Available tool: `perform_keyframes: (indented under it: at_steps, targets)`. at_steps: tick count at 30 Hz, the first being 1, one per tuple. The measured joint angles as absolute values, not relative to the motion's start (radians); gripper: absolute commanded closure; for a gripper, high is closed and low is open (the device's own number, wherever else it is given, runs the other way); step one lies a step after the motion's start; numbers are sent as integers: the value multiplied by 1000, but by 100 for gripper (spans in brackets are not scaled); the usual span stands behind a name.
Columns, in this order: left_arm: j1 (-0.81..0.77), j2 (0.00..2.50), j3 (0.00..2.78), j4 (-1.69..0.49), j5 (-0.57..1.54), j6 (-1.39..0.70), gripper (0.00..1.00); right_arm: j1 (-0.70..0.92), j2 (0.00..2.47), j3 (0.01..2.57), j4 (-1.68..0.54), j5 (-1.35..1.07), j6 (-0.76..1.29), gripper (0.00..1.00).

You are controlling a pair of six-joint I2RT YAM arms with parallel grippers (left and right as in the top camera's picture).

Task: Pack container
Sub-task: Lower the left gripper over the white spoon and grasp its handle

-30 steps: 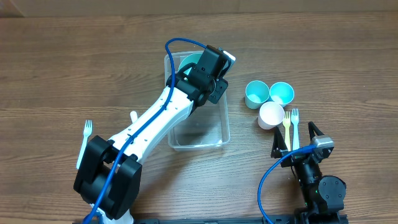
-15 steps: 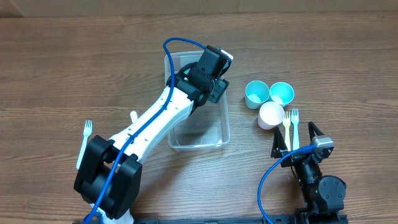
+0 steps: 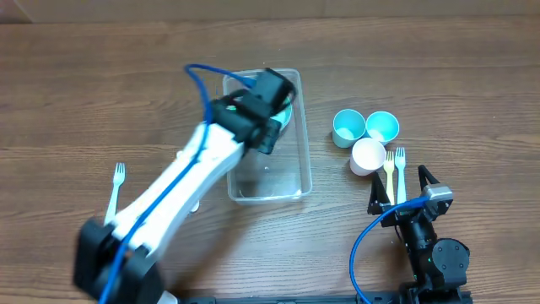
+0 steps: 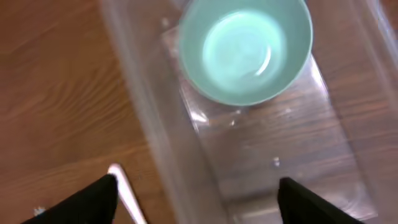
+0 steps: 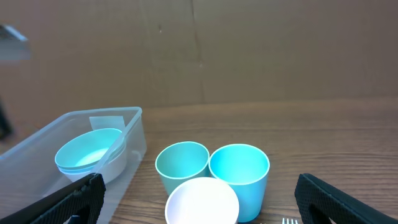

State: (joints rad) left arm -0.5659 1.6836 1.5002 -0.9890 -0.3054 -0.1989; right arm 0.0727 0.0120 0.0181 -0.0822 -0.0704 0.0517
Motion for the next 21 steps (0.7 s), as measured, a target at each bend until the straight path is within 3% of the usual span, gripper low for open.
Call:
perform_keyframes:
  at_steps: [6, 11, 21]
  targets:
    - [-424, 1380, 1544, -1263, -201, -371, 0, 73, 12, 18, -83, -70, 52, 0]
    - [-382, 1318, 1517, -1343, -171, -473, 0, 73, 12, 18, -83, -70, 52, 0]
    - [-216, 1325, 1100, -1098, -68, -570, 0, 73, 12, 18, -83, -70, 52, 0]
